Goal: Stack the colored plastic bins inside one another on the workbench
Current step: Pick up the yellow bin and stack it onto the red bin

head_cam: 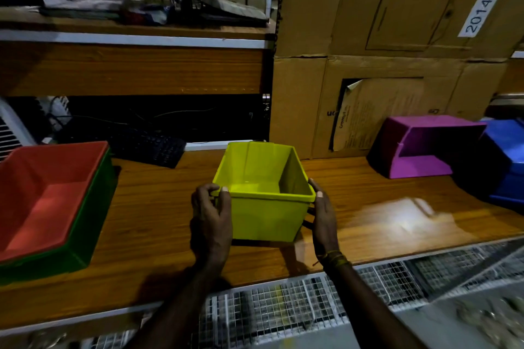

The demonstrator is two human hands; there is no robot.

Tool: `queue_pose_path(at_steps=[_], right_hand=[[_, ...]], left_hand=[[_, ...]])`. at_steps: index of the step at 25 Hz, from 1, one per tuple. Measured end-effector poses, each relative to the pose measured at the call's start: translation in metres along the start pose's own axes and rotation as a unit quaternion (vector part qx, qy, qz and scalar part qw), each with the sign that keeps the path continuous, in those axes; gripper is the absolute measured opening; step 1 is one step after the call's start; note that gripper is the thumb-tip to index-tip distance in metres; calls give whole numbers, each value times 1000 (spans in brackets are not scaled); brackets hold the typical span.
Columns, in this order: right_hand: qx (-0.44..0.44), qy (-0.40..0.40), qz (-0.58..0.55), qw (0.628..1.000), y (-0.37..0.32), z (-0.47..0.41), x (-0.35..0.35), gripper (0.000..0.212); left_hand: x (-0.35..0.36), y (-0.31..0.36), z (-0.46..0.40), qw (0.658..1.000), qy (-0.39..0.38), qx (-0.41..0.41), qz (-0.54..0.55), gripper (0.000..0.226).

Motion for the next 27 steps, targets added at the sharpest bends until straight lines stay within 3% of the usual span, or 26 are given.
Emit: queue_pose_path(at_steps=[8,12,15,18,24,27], right_hand=[[18,-62,36,997,36,21,7,36],[-22,-87,117,989,34,24,16,43],[-59,-102,266,957,26,20,24,41],[-87,-117,360,921,16,15,37,31],[-140,-169,494,841,7,8,56,24],[-165,-209,531,805,3,1,70,28]], left_hand=[[9,-62,16,995,-58,-70,-45,19],[18,-62,18,980,-100,-52,-166,19],[43,-24,40,962,-152,76,-212,14],[67,8,68,940,-202,151,-229,28],[70,9,61,919,-216,127,-305,25],[61,2,57,929,-204,126,-283,24]])
Point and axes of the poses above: each hand's wrist, its own z-axis away from the middle knuckle, its own x-axis out of the palm, y = z × x, the point moved 9 cm from there along -z, towards the middle knuckle, and after that the axes turned 10 degrees about -y, right-handed, at the moved point
